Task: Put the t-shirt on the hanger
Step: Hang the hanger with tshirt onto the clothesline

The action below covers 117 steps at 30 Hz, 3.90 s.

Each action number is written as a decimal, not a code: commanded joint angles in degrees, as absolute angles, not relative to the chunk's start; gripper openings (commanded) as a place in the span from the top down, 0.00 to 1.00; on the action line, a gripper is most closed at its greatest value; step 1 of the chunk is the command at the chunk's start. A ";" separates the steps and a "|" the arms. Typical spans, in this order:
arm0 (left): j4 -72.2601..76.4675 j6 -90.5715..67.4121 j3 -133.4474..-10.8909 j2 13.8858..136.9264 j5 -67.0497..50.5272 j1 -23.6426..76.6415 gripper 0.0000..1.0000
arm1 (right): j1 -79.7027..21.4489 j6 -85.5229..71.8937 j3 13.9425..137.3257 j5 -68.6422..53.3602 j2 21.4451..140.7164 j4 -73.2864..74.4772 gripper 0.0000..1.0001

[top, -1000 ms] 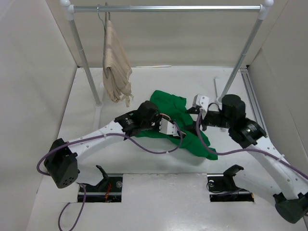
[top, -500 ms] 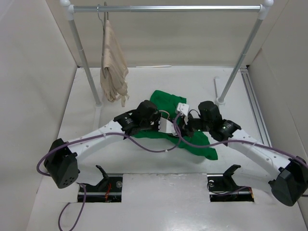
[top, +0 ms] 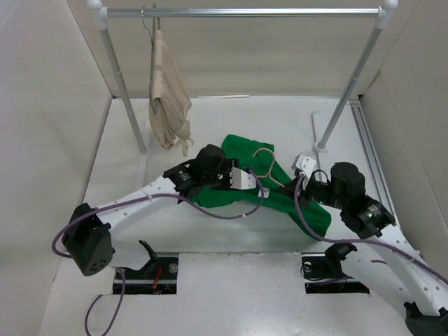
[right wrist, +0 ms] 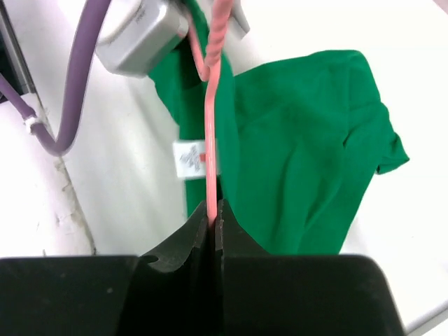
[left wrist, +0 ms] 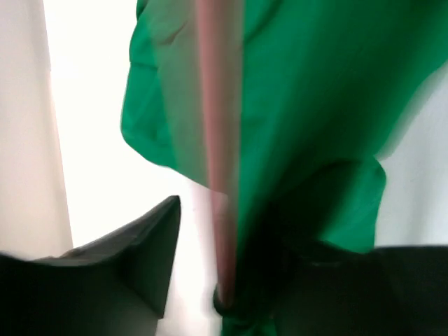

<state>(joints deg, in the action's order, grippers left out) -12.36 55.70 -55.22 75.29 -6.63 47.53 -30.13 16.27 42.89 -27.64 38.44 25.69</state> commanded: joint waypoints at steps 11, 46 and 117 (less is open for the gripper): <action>-5.48 38.24 -65.84 67.69 -8.53 46.93 0.00 | -29.36 7.65 63.93 -4.60 46.47 33.56 1.00; -0.09 24.70 -44.21 26.72 7.73 49.22 0.00 | -55.28 20.82 153.44 38.93 123.55 3.96 1.00; 0.97 33.31 -14.59 23.12 -7.82 53.96 0.00 | -58.36 -51.94 32.78 37.17 20.12 55.72 0.00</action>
